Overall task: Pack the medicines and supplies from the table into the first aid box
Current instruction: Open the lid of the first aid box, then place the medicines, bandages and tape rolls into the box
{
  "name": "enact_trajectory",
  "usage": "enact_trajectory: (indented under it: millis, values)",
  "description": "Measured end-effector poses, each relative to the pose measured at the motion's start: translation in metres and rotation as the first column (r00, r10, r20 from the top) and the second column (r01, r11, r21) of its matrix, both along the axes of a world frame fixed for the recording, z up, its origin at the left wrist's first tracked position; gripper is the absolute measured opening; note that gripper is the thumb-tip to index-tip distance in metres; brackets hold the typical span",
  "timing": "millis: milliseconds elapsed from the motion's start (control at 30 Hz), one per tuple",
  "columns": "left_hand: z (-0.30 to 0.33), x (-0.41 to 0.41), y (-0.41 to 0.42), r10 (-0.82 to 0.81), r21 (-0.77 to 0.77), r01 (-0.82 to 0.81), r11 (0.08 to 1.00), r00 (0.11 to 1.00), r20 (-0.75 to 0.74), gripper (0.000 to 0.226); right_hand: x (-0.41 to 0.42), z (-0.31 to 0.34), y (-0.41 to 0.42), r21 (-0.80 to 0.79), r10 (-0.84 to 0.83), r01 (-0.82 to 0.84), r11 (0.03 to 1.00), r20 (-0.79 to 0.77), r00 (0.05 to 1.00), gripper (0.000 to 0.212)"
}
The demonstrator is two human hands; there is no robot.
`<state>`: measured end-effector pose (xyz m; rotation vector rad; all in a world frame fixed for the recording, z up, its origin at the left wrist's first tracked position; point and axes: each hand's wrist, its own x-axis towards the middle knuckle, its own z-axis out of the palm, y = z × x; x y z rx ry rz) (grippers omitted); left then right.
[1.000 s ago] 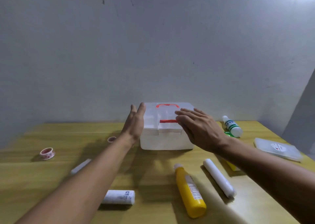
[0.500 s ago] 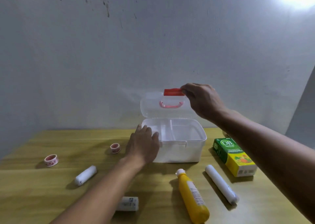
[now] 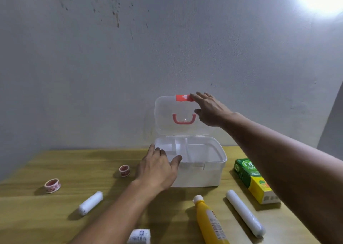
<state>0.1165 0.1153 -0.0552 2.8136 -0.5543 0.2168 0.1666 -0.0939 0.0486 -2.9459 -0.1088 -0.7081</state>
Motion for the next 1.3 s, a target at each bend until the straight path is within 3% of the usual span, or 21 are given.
enact_trajectory:
  millis: [100, 200, 300, 400, 467, 567, 667, 767, 867, 967, 1067, 1300]
  values:
    - [0.0, 0.001, -0.001, 0.004, -0.001, -0.004, 1.0, 1.0, -0.004, 0.071, -0.002, 0.001, -0.002, 0.029, 0.004, -0.002, 1.0, -0.063, 0.998, 0.065]
    - [0.0, 0.002, -0.001, 0.004, 0.0, -0.004, 1.0, 1.0, -0.01, 0.07, -0.014, -0.004, -0.005, 0.104, 0.007, -0.006, 0.995, -0.011, 1.0, 0.06]
    - [0.0, 0.004, -0.002, 0.018, 0.037, -0.018, 0.999, 1.0, 0.01, 0.07, -0.039, -0.015, -0.015, 0.162, -0.035, 0.028, 0.986, 0.042, 0.998, 0.045]
    - [0.001, 0.004, -0.007, -0.031, 0.102, 0.018, 0.995, 0.99, 0.134, 0.067, -0.074, -0.027, -0.032, 0.092, -0.165, 0.171, 0.981, -0.066, 0.984, 0.015]
    - [0.004, 0.003, -0.015, -0.151, 0.127, 0.127, 0.984, 0.968, 0.2, 0.066, -0.102, -0.035, -0.042, -0.037, -0.296, 0.295, 0.955, -0.228, 0.928, 0.021]
    - [0.007, 0.0, -0.028, -0.322, 0.128, 0.306, 0.943, 0.938, 0.129, 0.062, -0.145, -0.048, -0.045, -0.156, -0.452, 0.431, 0.889, -0.447, 0.772, 0.038]
    - [0.007, -0.003, -0.034, -0.362, 0.147, 0.351, 0.925, 0.93, 0.057, 0.058, -0.173, -0.068, -0.044, -0.115, -0.508, 0.54, 0.834, -0.542, 0.67, 0.052]
    - [0.008, -0.004, -0.035, -0.334, 0.085, 0.331, 0.94, 0.943, 0.014, 0.057, -0.181, -0.081, -0.049, 0.066, -0.472, 0.569, 0.82, -0.485, 0.736, 0.059]
    - [0.009, -0.001, -0.034, -0.309, -0.008, 0.31, 0.951, 0.95, 0.05, 0.063, -0.183, -0.068, -0.052, 0.055, -0.49, 0.539, 0.841, -0.345, 0.8, 0.048]
    - [0.011, 0.012, -0.03, -0.229, -0.007, 0.231, 0.973, 0.969, 0.095, 0.062, -0.175, -0.037, -0.049, 0.085, -0.458, 0.475, 0.876, -0.16, 0.874, 0.04]
    - [0.011, 0.02, -0.024, -0.15, -0.01, 0.15, 0.989, 0.988, 0.026, 0.058, -0.161, -0.009, -0.037, 0.029, -0.346, 0.347, 0.937, -0.05, 0.937, 0.038]
    - [0.011, 0.013, -0.025, -0.075, 0.026, 0.073, 0.997, 0.993, 0.086, 0.047, -0.107, 0.002, 0.0, -0.178, -0.107, 0.067, 0.982, -0.225, 0.969, 0.024]
